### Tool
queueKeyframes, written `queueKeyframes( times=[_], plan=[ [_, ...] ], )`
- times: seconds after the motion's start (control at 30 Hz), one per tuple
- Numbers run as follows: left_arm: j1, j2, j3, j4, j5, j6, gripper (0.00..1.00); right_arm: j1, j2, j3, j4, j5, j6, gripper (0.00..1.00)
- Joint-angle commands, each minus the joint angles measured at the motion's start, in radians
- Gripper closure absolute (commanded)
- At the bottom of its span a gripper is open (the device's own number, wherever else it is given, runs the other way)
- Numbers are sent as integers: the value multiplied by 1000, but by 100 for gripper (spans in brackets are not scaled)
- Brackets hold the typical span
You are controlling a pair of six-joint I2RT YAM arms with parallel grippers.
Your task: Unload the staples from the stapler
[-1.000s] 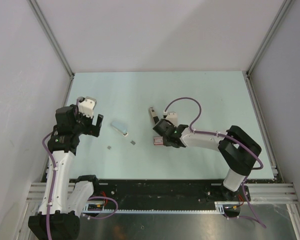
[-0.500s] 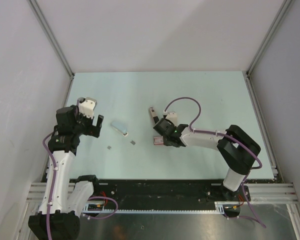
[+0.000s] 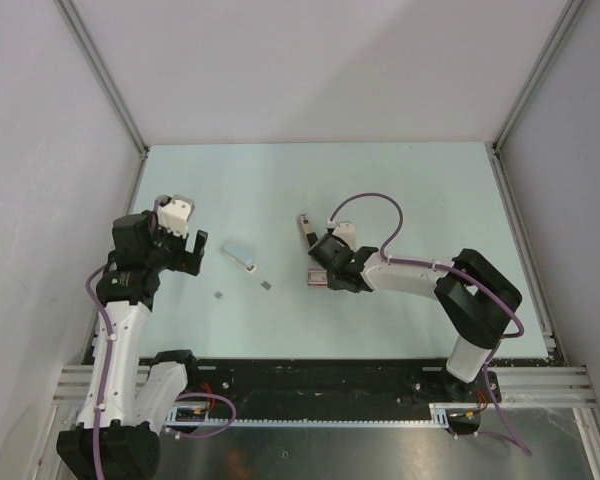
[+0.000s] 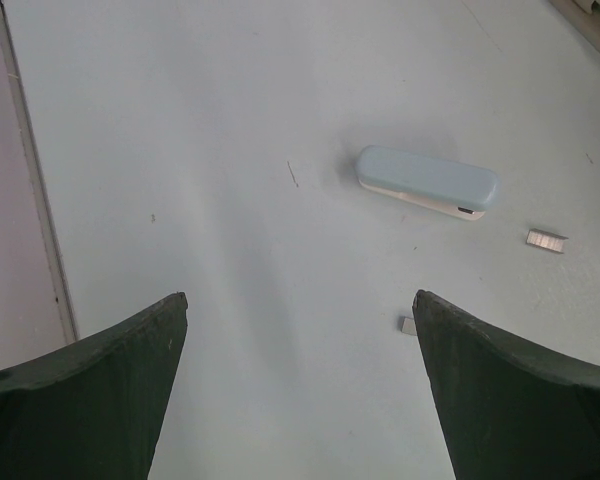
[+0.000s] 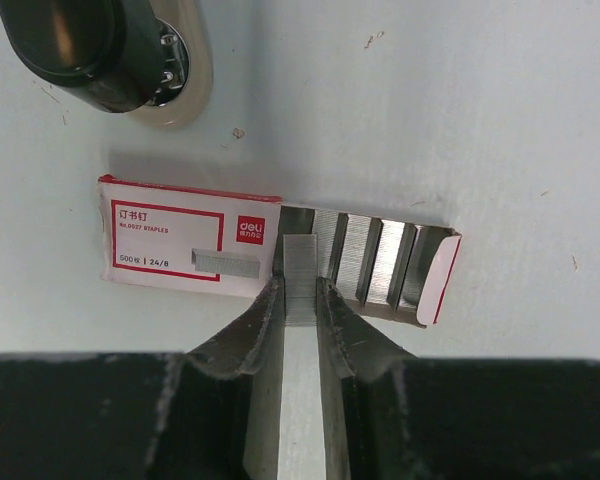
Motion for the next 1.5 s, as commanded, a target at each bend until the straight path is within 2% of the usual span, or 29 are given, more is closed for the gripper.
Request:
queueKeyframes(
  times=[0.0, 0.27, 0.5, 0.6, 0.73, 0.8, 1.47],
  plan=[
    [8, -5, -4, 7, 31, 12, 1, -3, 1, -2, 20, 3, -8, 77],
    [8, -11, -4, 7, 37, 13, 1, 6, -25, -1, 19, 10, -5, 61],
    [8, -24, -13, 5, 35, 13, 0, 25, -80, -1, 1, 35, 1, 59],
    [8, -25, -12, 4, 38, 12, 1, 40, -107, -1, -14, 47, 2, 66],
    [9, -21, -7, 4, 46, 8, 0, 56, -119, -3, -36, 50, -6, 90],
    [8, -10, -1, 3, 50, 4, 0, 61, -117, -11, -40, 46, -11, 98],
    [8, 16, -2, 5, 63, -5, 1, 23, -119, -126, 86, -158, -88, 100]
  ],
)
